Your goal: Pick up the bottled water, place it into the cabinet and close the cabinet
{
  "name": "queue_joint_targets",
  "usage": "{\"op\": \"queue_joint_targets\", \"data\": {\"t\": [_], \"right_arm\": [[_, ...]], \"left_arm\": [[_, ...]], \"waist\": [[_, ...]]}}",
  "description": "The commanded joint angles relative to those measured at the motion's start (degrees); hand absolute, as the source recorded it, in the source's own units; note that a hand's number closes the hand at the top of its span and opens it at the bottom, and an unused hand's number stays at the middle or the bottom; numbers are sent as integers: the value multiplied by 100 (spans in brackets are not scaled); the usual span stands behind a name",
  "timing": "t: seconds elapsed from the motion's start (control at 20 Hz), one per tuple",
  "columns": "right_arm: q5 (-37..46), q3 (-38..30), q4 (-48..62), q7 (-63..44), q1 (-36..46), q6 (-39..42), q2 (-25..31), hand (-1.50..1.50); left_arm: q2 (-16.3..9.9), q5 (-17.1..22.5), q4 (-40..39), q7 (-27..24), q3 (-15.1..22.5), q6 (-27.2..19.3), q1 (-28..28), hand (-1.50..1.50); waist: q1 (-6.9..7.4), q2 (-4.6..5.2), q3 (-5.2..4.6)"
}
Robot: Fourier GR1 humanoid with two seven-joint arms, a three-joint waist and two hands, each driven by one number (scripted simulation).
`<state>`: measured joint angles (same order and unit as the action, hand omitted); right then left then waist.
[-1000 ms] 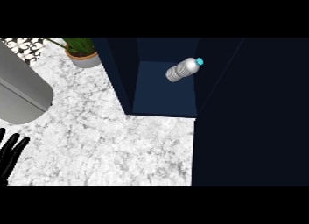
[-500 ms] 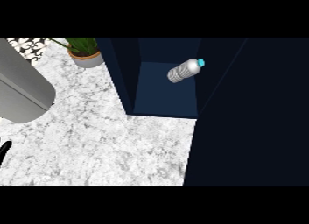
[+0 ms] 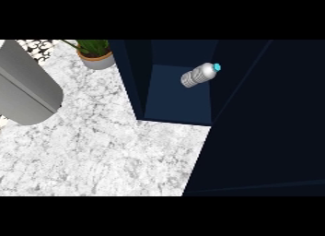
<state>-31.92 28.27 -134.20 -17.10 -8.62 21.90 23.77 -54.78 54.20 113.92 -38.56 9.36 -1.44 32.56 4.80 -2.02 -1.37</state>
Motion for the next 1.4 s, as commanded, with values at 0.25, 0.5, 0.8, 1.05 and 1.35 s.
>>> {"op": "queue_joint_targets", "data": {"t": [0.25, 0.5, 0.8, 1.05, 1.35], "right_arm": [[765, 761, -37, -970, 1449, -1316, -1105, 150], [822, 946, 489, -1361, 2067, -1599, -1701, 150], [-14, 1018, 1468, -2260, 3349, -1434, -2235, 150], [-873, 667, 2522, -2180, 5019, -1763, -2357, 150], [-1762, -3, 3726, -2238, 6045, -2266, -2372, 150]], "left_arm": [[-212, 142, -125, -147, -373, 539, 312, -150], [-277, 293, -208, -228, -656, 762, 399, -150], [-395, 379, -389, -329, -895, 1292, 583, -150], [-318, 361, -470, -583, -1242, 1645, 1026, -150], [-183, 522, -874, -762, -1801, 2207, 1581, -150]], "waist": [[163, 66, 25], [317, 128, 35], [440, 191, 64], [298, 192, 113], [-43, 198, 130]]}}
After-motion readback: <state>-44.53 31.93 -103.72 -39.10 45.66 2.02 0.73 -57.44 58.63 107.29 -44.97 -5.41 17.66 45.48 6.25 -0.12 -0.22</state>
